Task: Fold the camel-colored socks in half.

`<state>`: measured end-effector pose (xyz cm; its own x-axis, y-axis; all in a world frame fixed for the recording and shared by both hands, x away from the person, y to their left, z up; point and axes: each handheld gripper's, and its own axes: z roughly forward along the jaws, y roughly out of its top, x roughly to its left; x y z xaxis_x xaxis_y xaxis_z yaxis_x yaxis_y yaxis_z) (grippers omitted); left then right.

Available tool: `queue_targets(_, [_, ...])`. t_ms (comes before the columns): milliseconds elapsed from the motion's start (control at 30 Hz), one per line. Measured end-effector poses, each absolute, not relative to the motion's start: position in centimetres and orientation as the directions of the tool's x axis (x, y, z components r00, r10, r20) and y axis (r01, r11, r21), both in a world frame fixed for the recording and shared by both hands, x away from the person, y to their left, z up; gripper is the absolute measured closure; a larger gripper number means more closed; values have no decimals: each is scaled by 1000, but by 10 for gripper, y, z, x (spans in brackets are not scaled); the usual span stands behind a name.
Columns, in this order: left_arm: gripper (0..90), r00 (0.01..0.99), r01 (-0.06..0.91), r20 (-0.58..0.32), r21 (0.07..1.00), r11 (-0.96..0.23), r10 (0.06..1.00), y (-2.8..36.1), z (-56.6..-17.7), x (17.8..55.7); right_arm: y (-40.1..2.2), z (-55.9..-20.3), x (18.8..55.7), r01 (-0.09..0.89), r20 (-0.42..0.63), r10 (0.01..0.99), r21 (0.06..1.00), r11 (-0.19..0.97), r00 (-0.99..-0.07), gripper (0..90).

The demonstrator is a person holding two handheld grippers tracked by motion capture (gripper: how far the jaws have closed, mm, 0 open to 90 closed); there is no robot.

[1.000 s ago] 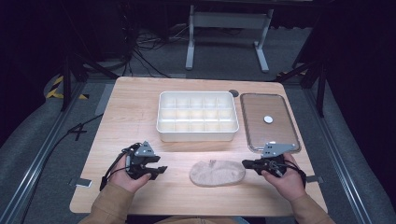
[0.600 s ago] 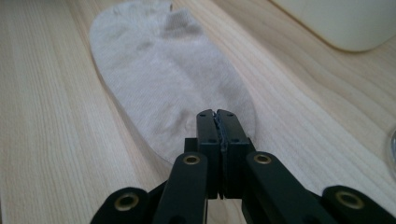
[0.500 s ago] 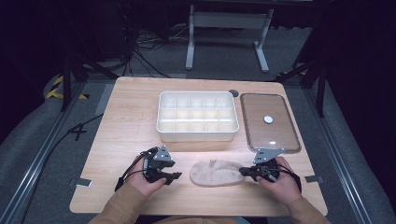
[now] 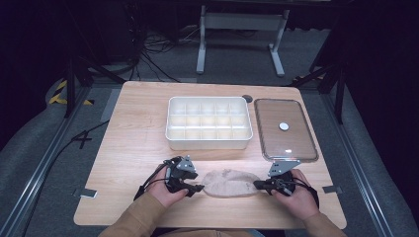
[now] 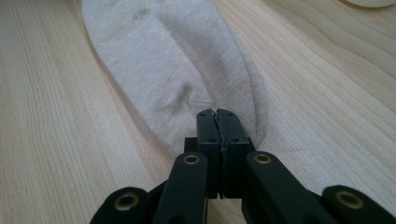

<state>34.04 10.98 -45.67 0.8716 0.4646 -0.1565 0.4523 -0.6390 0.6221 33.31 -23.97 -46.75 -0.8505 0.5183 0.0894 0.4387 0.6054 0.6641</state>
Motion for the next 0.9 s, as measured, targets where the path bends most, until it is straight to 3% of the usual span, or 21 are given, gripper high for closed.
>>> queue_targets(433, [559,892,418,-124,597,-685,436,91,-465,343,-240,-468,333,440,92,521,669,599,-849,897])
queue_targets(700, [787,907,375,-69,585,-719,416,88,-464,342,-239,-468,332,433,81,521,671,602,-850,895])
queue_targets(900, [861,911,366,-62,577,-730,408,87,-463,342,-239,-469,333,429,76,522,674,601,-850,896])
